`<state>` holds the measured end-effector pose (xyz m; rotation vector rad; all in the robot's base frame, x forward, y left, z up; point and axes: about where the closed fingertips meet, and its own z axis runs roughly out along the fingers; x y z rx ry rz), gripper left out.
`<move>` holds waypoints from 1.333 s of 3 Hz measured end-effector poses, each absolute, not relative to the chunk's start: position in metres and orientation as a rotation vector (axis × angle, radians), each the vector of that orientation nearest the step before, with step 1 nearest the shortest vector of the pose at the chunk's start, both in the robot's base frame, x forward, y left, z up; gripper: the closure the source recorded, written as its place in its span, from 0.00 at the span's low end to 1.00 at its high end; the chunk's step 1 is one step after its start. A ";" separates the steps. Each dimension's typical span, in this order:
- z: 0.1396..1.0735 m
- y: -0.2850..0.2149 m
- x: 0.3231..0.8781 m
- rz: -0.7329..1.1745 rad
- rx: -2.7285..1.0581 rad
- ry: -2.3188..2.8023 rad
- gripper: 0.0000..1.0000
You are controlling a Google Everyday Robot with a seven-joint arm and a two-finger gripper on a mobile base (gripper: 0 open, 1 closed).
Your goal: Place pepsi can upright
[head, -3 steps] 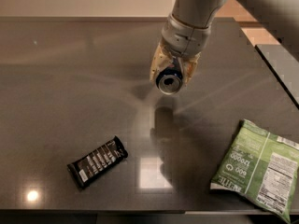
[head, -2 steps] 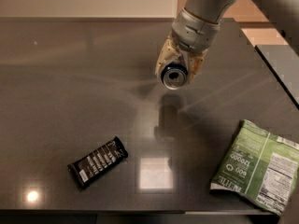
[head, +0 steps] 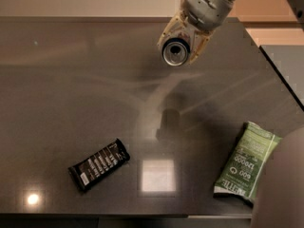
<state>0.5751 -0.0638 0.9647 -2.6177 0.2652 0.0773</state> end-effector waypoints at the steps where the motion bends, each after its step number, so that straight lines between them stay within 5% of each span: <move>1: 0.987 -0.063 0.568 0.080 -2.569 0.349 1.00; 4: 1.002 -0.057 0.500 0.348 -2.317 0.630 1.00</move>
Offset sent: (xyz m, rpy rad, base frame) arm -0.0927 -0.0151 0.0399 0.0167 0.2772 -0.1351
